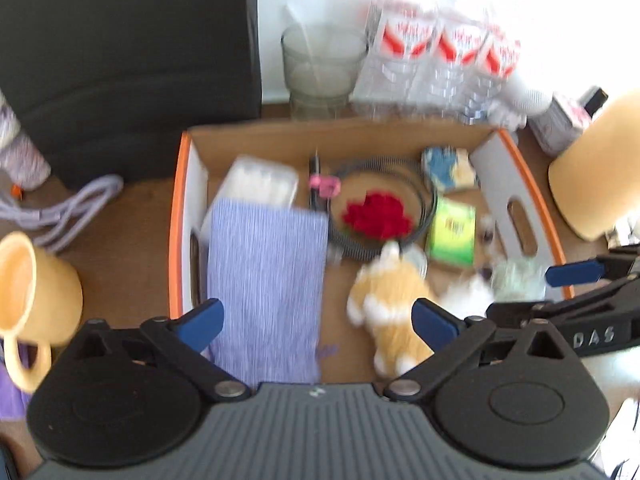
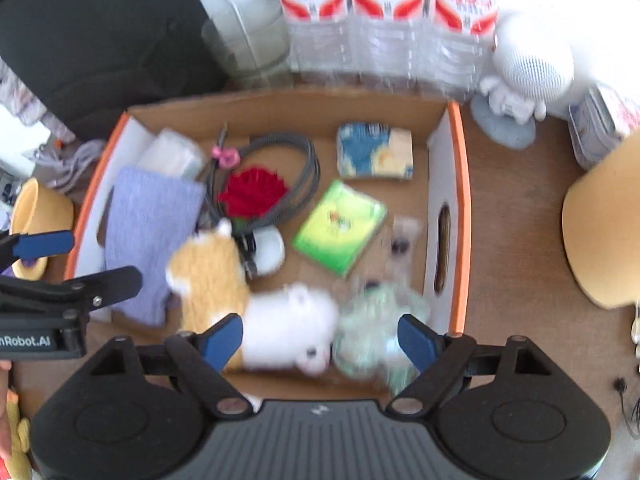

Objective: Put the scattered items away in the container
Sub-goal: 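Open both grippers to drop the wrappers into the box and withdraw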

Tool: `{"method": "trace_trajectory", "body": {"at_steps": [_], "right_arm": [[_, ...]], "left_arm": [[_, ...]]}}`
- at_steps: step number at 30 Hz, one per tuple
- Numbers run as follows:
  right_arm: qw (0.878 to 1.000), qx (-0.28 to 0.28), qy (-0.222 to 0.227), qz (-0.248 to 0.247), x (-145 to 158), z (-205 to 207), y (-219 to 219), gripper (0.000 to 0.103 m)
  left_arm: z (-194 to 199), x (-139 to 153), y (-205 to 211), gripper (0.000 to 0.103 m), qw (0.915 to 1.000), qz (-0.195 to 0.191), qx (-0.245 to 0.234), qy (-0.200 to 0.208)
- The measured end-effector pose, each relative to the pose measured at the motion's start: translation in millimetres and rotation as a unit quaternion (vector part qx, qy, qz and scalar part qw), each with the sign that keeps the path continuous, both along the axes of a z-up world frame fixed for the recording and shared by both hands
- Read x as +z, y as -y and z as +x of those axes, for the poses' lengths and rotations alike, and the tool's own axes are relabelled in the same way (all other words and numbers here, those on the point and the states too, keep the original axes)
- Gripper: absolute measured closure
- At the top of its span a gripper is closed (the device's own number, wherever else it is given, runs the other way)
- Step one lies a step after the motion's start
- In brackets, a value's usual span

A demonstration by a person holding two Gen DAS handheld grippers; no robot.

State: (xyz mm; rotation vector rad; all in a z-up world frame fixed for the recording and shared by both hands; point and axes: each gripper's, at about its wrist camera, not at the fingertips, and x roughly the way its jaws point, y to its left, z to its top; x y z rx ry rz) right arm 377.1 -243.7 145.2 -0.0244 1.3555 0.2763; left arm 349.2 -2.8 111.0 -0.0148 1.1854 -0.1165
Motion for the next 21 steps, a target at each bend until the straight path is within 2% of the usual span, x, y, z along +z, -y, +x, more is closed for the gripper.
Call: {"method": "trace_trajectory", "body": {"at_steps": [9,15,18,21], "right_arm": [[0.999,-0.051,-0.011,0.003,-30.2,-26.3,7.6,0.019],[0.998,-0.062,-0.007,0.001,-34.6,-32.3,1.8,0.018],[0.998,-0.069,-0.002,-0.007,-29.8,-29.7,1.3,0.018],[0.997,-0.075,0.005,0.002,-16.4,-26.4,-0.6,0.018]], "left_arm": [[-18.9,-22.2,-1.7,0.001,0.9999,0.004,0.0,-0.01],[-18.8,-35.3,-4.8,0.001,0.9998,0.01,-0.003,-0.019],[-20.5,-29.9,-5.9,0.001,0.9999,0.009,-0.002,-0.014],[-25.4,-8.4,-5.1,0.001,0.9999,0.002,-0.008,0.01]]}}
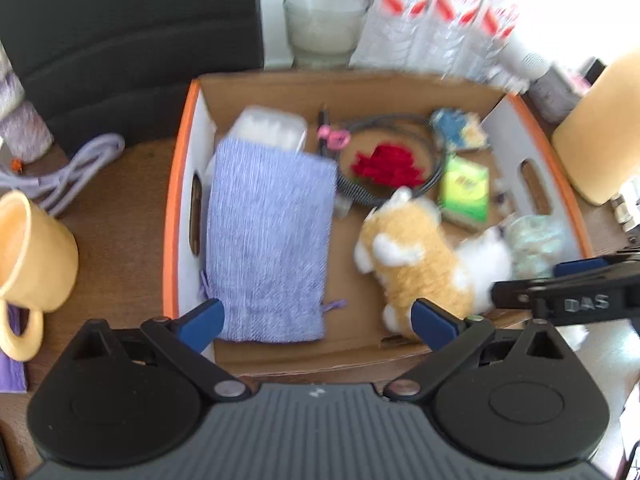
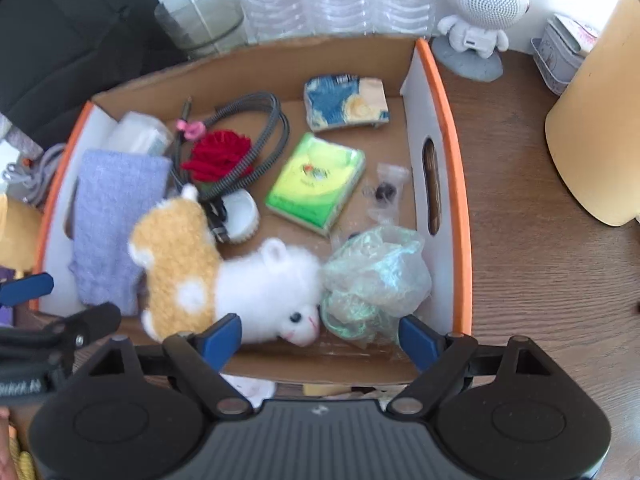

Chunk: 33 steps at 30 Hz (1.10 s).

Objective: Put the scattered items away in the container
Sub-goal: 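Open both grippers to drop the wrappers into the box and withdraw, then move the left gripper to the clear wrapper on the desk and grasp it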

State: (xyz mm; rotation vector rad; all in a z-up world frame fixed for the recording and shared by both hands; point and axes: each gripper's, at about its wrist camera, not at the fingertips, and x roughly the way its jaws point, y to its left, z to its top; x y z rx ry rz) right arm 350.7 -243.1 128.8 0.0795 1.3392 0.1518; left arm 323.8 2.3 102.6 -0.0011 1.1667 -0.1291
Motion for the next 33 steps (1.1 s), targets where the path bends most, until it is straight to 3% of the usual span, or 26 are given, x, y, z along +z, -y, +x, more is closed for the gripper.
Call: {"method": "trace_trajectory", "body": {"at_steps": [5,8,12,18,21,26,28,31,33], "right_arm": [[0.998,0.017,0.043,-0.032,40.4,-5.1,-16.2,0.017],[0.992,0.025,0.125,-0.024,70.5,-20.5,-18.9,0.011],[0.97,0.018,0.243,-0.008,81.6,-53.8,-11.1,0.008],[0.929,-0.003,0.365,0.059,56.3,-115.8,2.5,0.008],[0.921,-0.013,0.382,0.072,33.0,-136.1,10.2,0.007],[0.906,-0.008,0.421,0.042,16.8,-194.0,21.9,0.008],[0.903,0.004,0.427,0.046,13.4,-224.4,29.5,0.007],[0.908,-0.009,0.413,0.069,4.8,-274.4,46.6,0.007],[0.908,-0.036,0.408,0.087,-5.3,-303.6,54.7,0.004]], "left_arm": [[-7.9,40.1,2.5,0.001,0.9989,0.028,0.018,0.033],[-29.5,60.1,2.0,0.0,0.9931,0.036,0.038,0.104],[-71.0,69.6,-0.9,0.0,0.9731,0.041,0.06,0.218],[-129.5,51.0,3.6,0.0,0.938,0.001,0.055,0.342],[-150.1,35.8,6.5,0.0,0.9309,-0.015,0.047,0.362],[-199.2,13.4,8.0,0.0,0.9266,0.009,0.036,0.374],[-231.7,0.1,5.1,0.0,0.9297,0.023,0.022,0.367],[-279.9,-19.9,-4.0,0.0,0.9411,0.006,0.014,0.338],[-306.3,-32.7,-4.9,0.0,0.9415,0.001,0.018,0.337]]}}
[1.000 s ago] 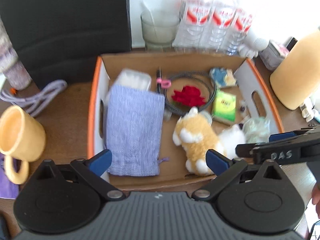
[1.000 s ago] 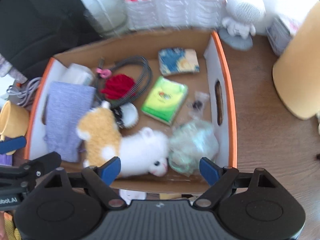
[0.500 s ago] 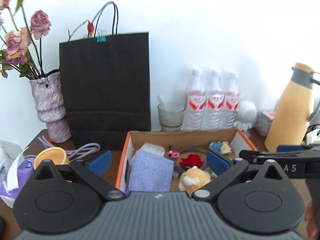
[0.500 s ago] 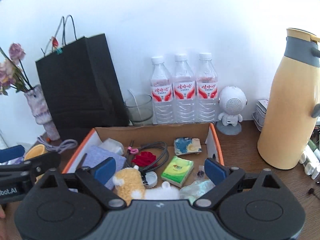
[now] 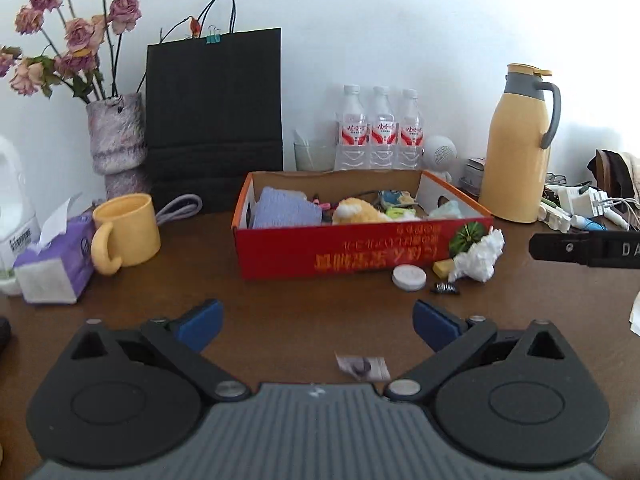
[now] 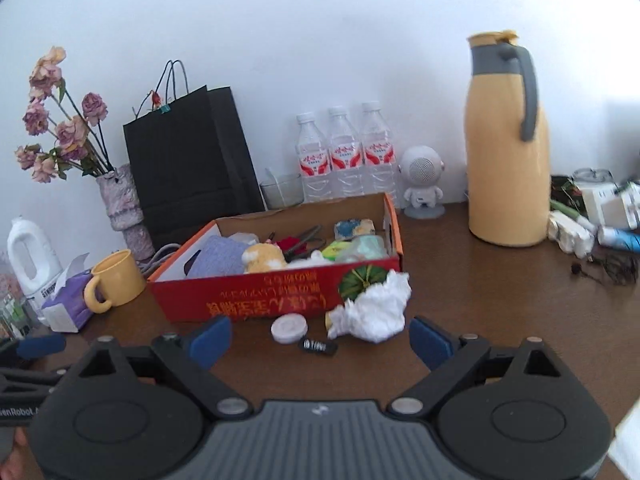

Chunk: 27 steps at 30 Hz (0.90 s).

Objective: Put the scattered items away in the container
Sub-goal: 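Move the left gripper to the clear wrapper on the desk and grasp it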

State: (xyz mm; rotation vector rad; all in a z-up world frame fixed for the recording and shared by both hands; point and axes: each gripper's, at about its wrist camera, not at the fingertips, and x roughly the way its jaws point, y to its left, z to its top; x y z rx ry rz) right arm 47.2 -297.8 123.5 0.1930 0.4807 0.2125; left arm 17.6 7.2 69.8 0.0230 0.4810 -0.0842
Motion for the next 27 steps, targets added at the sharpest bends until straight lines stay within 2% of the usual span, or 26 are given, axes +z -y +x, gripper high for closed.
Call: {"method": "trace_trajectory", "body": {"at_steps": [1,2,4,6,9,10,11,15,18,20,21,23,26,27], "right_arm": [[1.0,-0.005,-0.002,0.009,-6.4,-10.4,1.5,0.0],[1.0,-0.005,-0.008,0.01,-13.2,-17.0,1.0,0.0],[1.0,0.002,-0.019,-0.016,-24.9,-23.3,-4.5,0.0],[0.999,0.001,-0.021,-0.04,-31.0,-22.8,-9.1,0.002],[0.999,-0.005,-0.03,-0.028,-35.9,-17.4,-6.8,0.002],[0.999,-0.004,-0.032,-0.02,-36.5,-15.6,-5.6,0.002],[0.999,0.0,-0.033,-0.016,-37.3,-14.4,-5.6,0.002],[0.999,0.019,-0.039,-0.026,-41.5,-10.7,-13.8,0.002],[0.998,0.03,-0.041,-0.027,-42.0,-6.5,-18.4,0.002],[0.998,0.037,-0.044,-0.029,-40.8,-1.6,-20.6,0.002],[0.998,0.038,-0.044,-0.032,-39.7,1.5,-21.6,0.002],[0.997,0.041,-0.044,-0.039,-37.5,9.0,-22.9,0.002],[0.997,0.046,-0.045,-0.049,-37.7,24.1,-22.9,0.002],[0.996,0.051,-0.047,-0.053,-39.8,30.1,-23.1,0.002]], "left_arm": [[-7.5,-5.5,2.1,0.0,1.0,0.007,-0.004,-0.002],[-11.3,-10.5,5.5,0.0,0.9996,0.018,-0.019,-0.008],[-7.8,-18.8,14.4,0.003,0.998,0.038,-0.047,-0.017],[5.0,-26.0,22.1,0.022,0.9969,0.047,-0.057,-0.029],[29.8,-38.5,25.3,0.03,0.9955,0.024,-0.067,-0.063],[37.5,-42.7,26.3,0.035,0.9951,0.025,-0.06,-0.075],[43.6,-45.8,27.0,0.044,0.9949,0.027,-0.055,-0.08],[61.2,-53.4,24.8,0.045,0.9944,0.018,-0.046,-0.094],[65.2,-56.2,28.0,0.038,0.9944,0.02,-0.049,-0.092],[65.8,-58.5,31.6,0.04,0.9936,0.026,-0.054,-0.096],[65.7,-59.7,32.8,0.051,0.9931,0.027,-0.058,-0.098],[65.2,-60.7,33.4,0.064,0.9929,0.024,-0.063,-0.099],[65.2,-59.9,31.8,0.092,0.9935,0.015,-0.058,-0.097],[65.2,-59.8,31.8,0.093,0.9934,0.013,-0.059,-0.098]]}}
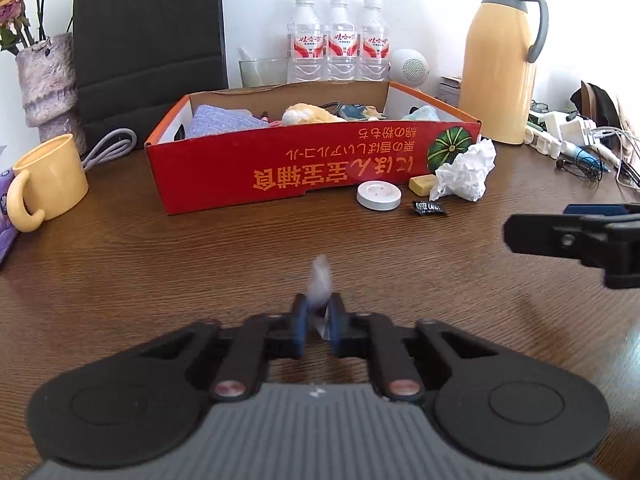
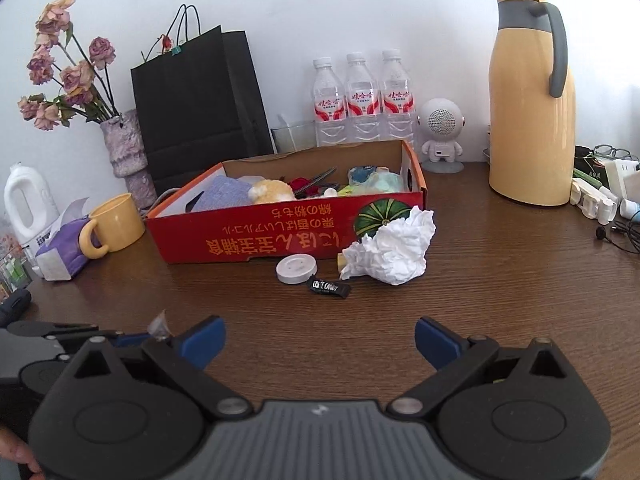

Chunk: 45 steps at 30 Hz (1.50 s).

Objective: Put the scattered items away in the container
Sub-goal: 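Move the left gripper to the clear wrapper on the desk and grasp it, then grasp the black candy packet with the right gripper while the left holds the wrapper, then carry the wrapper and black packet over the cardboard box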

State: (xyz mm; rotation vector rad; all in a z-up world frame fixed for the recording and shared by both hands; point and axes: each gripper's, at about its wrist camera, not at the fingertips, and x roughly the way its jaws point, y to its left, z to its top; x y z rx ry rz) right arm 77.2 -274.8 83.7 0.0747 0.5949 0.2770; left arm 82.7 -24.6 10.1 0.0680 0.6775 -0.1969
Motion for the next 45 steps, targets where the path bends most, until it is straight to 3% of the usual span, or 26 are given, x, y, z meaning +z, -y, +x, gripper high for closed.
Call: {"method": "trace_trajectory", "body": {"at_steps": [6,8,12,16,20,23,28,35,42,45], "right_arm": [[0.999,0.027,-0.019,-0.036,-10.1,46.1,-8.2,0.012],[0.998,0.033,-0.02,-0.046,-13.3,59.8,-14.7,0.02],[0.996,0.03,-0.024,-0.083,-24.3,79.3,-28.9,0.021],[0.997,0.01,-0.038,-0.07,-30.0,90.8,-29.6,0.04],[0.997,-0.009,-0.035,-0.07,-31.0,92.1,-34.4,0.047],[0.996,-0.024,-0.024,-0.08,-31.4,91.8,-38.6,0.071],[0.996,-0.025,-0.019,-0.086,-31.7,89.7,-38.2,0.077],[0.996,-0.023,-0.017,-0.088,-31.5,65.6,-40.4,0.081],[0.997,-0.008,-0.011,-0.075,-27.1,-9.3,-44.4,0.083],[0.997,-0.007,0.011,-0.077,-15.6,-48.8,-46.5,0.083]], "left_arm": [[-4.1,4.5,-0.6,0.094,0.9998,-0.011,-0.006,0.014],[-3.8,6.7,-4.8,0.094,0.9996,-0.023,0.0,0.016],[-2.5,11.1,-15.5,0.094,0.9987,-0.045,0.012,0.019],[-1.3,11.5,-20.7,0.094,0.9982,-0.056,0.01,0.016],[-4.0,9.3,-15.6,0.094,0.9984,-0.053,-0.008,0.016],[-6.4,8.8,-12.4,0.094,0.9985,-0.049,-0.016,0.02],[-13.7,11.9,-13.5,0.094,0.9983,-0.05,-0.016,0.025],[-39.5,20.5,-17.0,0.094,0.9982,-0.05,-0.012,0.03],[-80.6,29.5,-18.2,0.094,0.9985,-0.041,-0.001,0.036],[-98.4,39.5,-16.6,0.094,0.9978,-0.04,0.0,0.053]]}}
